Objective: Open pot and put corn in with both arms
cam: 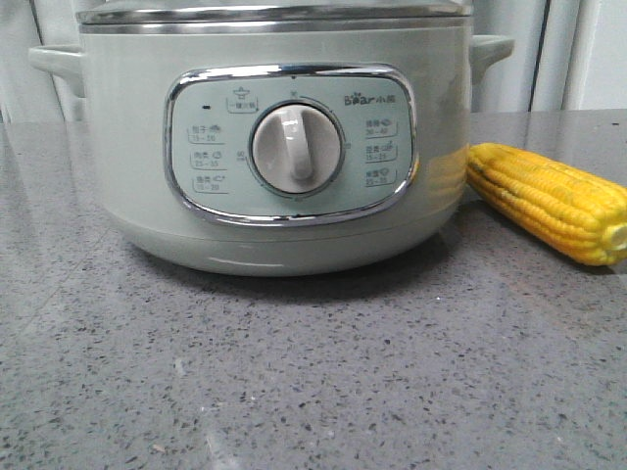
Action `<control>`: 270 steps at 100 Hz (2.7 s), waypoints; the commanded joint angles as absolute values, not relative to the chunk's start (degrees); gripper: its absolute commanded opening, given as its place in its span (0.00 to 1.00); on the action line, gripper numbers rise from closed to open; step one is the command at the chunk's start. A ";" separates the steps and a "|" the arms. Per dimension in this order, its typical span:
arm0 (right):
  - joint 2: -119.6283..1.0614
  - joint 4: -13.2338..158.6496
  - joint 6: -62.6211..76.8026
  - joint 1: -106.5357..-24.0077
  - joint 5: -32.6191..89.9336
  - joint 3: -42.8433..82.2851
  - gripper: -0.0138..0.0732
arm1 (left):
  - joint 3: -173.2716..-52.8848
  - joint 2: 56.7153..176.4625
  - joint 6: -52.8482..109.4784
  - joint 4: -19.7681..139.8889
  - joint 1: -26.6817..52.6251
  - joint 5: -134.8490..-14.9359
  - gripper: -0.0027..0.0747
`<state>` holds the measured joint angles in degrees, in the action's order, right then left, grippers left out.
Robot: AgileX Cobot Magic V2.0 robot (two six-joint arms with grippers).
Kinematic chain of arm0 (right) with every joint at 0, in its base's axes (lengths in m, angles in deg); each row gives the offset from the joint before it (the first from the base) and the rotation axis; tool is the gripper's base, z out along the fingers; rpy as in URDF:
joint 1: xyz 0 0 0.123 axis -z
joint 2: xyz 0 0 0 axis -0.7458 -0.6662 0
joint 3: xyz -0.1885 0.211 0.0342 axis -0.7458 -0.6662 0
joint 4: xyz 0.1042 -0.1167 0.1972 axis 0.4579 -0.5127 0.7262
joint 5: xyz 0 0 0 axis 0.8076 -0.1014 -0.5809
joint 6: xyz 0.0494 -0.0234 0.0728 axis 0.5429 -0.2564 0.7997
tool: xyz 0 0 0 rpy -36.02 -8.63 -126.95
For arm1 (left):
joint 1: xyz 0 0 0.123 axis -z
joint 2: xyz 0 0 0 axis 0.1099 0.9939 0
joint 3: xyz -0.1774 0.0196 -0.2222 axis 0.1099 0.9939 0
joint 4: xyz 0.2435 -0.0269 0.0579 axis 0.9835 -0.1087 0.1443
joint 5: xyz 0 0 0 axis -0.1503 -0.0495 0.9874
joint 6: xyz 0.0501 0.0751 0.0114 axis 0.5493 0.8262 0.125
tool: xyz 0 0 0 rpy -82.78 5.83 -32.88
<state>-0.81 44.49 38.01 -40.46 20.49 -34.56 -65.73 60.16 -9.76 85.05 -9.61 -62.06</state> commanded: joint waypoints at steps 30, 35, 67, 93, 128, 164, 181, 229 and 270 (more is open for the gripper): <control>-19.23 51.18 38.56 -40.27 38.71 -13.50 0.09 | -78.02 75.02 -10.17 87.83 -9.13 -61.74 0.01; -21.23 52.54 38.56 -40.27 37.95 -12.30 0.09 | -78.11 75.55 -10.17 87.83 -9.13 -60.89 0.01; -24.34 53.05 38.56 -40.27 36.45 -12.24 0.09 | -78.11 76.35 -10.17 85.55 -9.13 -54.24 0.58; -24.34 53.05 38.56 -40.27 36.45 -12.24 0.09 | -79.95 84.60 -10.56 81.85 -6.54 -48.69 0.61; -24.55 53.21 38.56 -40.27 36.34 -12.24 0.09 | -91.95 103.30 -10.56 82.50 15.87 -48.47 0.60; -24.55 53.35 38.56 -40.27 35.96 -12.24 0.09 | -100.30 122.62 -10.56 84.94 32.38 -40.54 0.61; -24.55 53.35 38.56 -40.27 35.96 -12.24 0.09 | -104.12 128.94 -10.56 84.94 35.09 -40.41 0.61; -24.55 55.03 38.56 -40.27 38.29 -12.24 0.09 | -111.94 141.21 -10.56 84.84 35.89 -38.43 0.60; -34.73 61.75 35.82 -48.43 47.97 -7.15 0.28 | -112.80 142.31 -10.56 84.84 35.88 -39.40 0.38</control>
<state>-30.82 60.24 37.22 -46.06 50.49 -10.77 -111.18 143.70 -9.88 85.07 35.47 -41.94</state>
